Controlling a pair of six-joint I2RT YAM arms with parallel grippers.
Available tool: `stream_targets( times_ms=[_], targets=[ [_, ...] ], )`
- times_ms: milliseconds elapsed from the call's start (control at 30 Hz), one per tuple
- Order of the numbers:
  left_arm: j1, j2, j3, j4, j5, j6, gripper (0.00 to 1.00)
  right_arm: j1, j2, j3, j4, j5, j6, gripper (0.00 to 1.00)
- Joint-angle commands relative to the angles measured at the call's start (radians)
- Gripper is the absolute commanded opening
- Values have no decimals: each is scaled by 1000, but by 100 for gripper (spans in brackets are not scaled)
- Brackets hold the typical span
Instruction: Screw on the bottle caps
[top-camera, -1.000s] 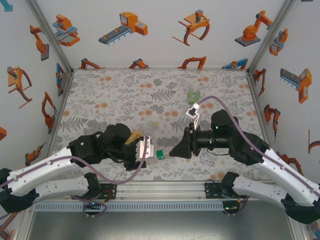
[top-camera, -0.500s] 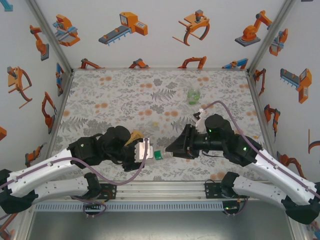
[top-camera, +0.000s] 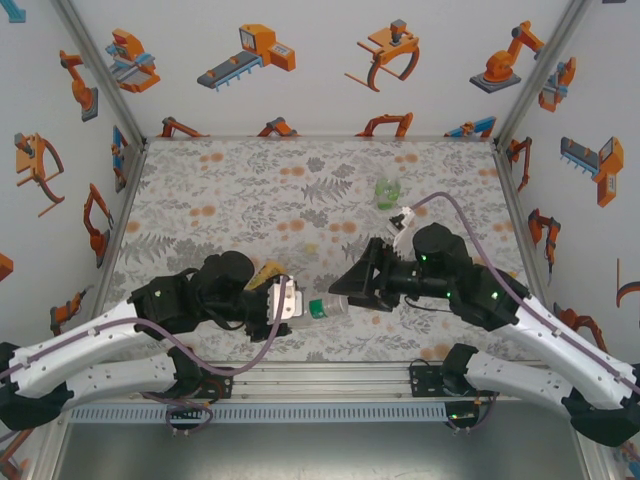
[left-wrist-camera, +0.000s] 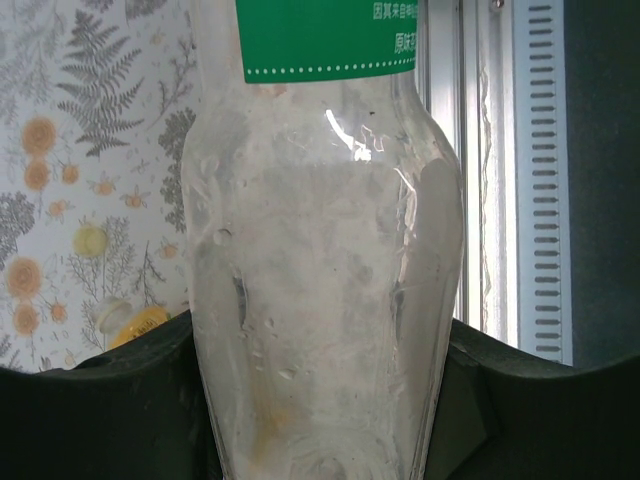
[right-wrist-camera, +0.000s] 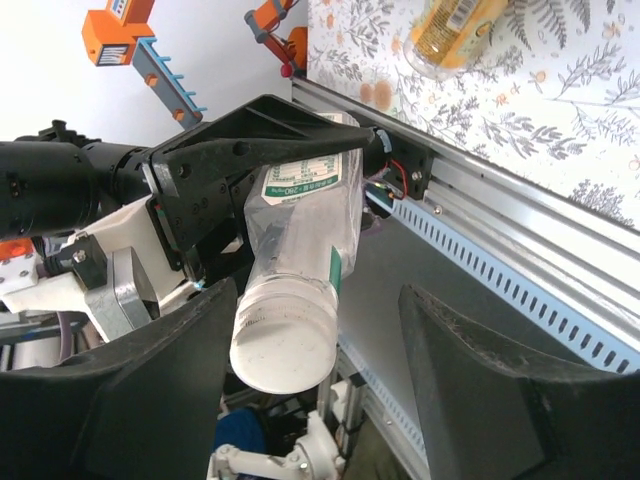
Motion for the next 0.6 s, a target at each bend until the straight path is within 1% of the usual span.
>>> stream_targets(
  times_ms=[0,133,267,433,567],
  targets=[
    [-5,-21,-1,51,34,32,17,4,-5,68,-83,63,-114,63],
    [-5,-22,3,45,22,41,18,4,-8,111,-127,100,-163,64],
    [-6,-7,3,43,45,33,18,3,-12,142,-158,105,-217,64],
    [-4,8,-9,50,49,32,18,4,-45,142,-138,117,-319,64],
    [-5,23,-9,53,54,25,18,4,-87,118,-46,90,-454,62]
  ],
)
